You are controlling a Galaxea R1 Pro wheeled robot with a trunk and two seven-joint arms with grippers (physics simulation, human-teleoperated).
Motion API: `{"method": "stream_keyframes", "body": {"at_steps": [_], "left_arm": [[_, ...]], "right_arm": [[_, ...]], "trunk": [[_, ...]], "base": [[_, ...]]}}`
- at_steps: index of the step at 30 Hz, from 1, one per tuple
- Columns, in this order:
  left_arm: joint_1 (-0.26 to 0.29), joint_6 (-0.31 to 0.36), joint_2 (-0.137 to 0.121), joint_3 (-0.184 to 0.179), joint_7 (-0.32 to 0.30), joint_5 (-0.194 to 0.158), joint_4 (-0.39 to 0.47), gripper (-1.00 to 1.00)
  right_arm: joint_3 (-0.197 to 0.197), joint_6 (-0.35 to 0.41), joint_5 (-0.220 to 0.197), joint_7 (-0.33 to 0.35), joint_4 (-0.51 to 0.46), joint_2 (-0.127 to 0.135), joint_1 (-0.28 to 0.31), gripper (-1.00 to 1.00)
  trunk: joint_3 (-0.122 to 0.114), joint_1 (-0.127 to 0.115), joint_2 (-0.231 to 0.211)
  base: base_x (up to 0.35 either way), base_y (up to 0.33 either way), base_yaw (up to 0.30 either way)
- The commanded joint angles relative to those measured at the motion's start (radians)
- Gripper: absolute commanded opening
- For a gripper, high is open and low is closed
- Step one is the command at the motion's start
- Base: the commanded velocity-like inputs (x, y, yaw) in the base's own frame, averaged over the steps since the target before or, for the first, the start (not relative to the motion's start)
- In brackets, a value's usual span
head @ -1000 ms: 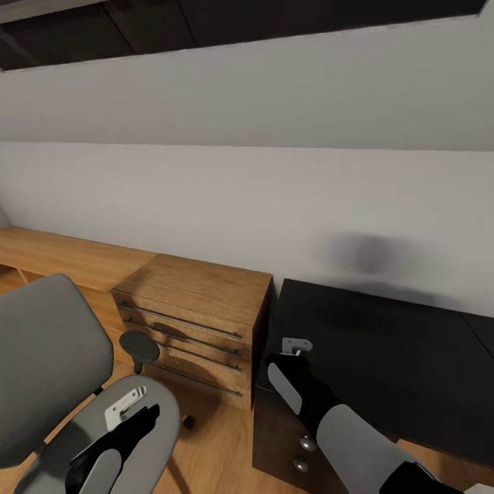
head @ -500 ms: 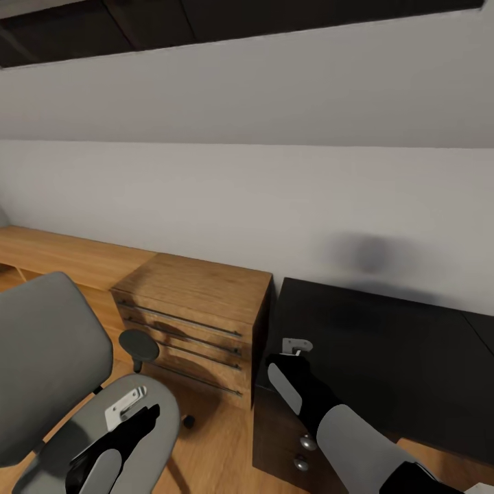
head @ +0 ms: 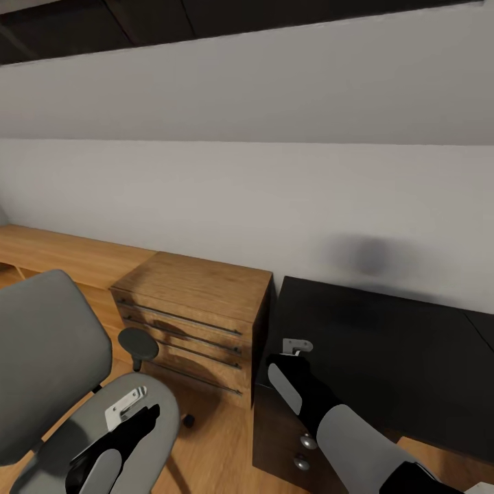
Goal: In the bedroom, organize the workspace by keeping the computer under the desk, ensuring the monitor is on the desk, placing the keyboard on the desk next to the monitor, placing the mouse on the desk next to the keyboard, moving the folder from the swivel chair onto the desk next to the mouse, stacking the notebook on top of the folder with the pen on top of the notebook, and positioning the swivel chair next to the desk.
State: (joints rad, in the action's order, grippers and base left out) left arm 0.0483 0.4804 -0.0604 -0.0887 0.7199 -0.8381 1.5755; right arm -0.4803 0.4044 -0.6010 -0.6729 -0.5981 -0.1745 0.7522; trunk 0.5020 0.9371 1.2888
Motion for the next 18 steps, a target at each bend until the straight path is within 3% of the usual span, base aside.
{"method": "stream_keyframes", "body": {"at_steps": [1, 12, 18], "left_arm": [[0.001, 0.001, -0.001, -0.002, 0.009, -0.007, 0.001, 1.00], [0.001, 0.001, -0.001, -0.002, 0.009, -0.007, 0.001, 1.00], [0.001, 0.001, -0.001, -0.002, 0.009, -0.011, 0.001, 1.00]], "right_arm": [[-0.003, 0.005, -0.003, -0.007, -0.001, 0.000, 0.001, 1.00], [-0.001, 0.006, -0.003, -0.013, 0.003, 0.000, 0.001, 1.00], [-0.001, 0.005, -0.003, -0.068, 0.007, 0.000, 0.008, 1.00]], "trunk": [[0.001, 0.000, 0.001], [0.001, 0.000, 0.001], [0.001, 0.000, 0.001]], "base": [[0.000, 0.000, 0.000], [0.000, 0.000, 0.000], [0.000, 0.000, 0.000]]}}
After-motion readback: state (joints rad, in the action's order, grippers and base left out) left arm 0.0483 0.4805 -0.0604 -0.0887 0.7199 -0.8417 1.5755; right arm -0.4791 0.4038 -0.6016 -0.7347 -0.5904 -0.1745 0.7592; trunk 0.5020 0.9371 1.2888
